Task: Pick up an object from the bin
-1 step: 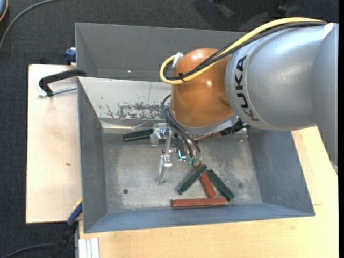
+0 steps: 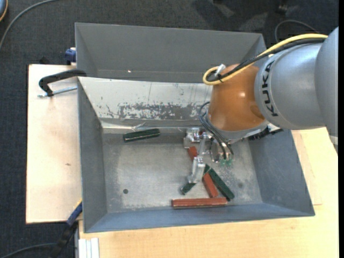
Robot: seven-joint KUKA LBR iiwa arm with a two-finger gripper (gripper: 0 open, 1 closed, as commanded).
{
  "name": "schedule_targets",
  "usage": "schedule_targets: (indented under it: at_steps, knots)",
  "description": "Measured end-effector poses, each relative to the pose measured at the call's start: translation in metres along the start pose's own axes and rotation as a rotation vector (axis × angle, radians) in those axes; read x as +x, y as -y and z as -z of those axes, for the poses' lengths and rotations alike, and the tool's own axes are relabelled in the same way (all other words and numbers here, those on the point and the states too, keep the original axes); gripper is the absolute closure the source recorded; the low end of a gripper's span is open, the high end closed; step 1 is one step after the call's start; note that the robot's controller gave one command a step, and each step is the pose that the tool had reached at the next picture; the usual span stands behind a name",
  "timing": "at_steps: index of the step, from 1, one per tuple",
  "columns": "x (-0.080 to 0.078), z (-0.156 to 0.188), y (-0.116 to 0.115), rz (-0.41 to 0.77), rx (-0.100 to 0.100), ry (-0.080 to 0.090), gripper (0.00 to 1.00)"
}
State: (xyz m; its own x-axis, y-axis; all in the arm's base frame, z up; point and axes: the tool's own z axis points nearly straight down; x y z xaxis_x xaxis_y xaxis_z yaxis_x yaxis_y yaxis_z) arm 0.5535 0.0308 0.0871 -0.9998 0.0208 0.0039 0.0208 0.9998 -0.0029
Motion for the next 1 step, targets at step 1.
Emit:
schedule_targets:
  at_steps: [1]
  knots:
    - [0.0110,-0.0162,0.0610,0.052,-0.002,0.004,0.00]
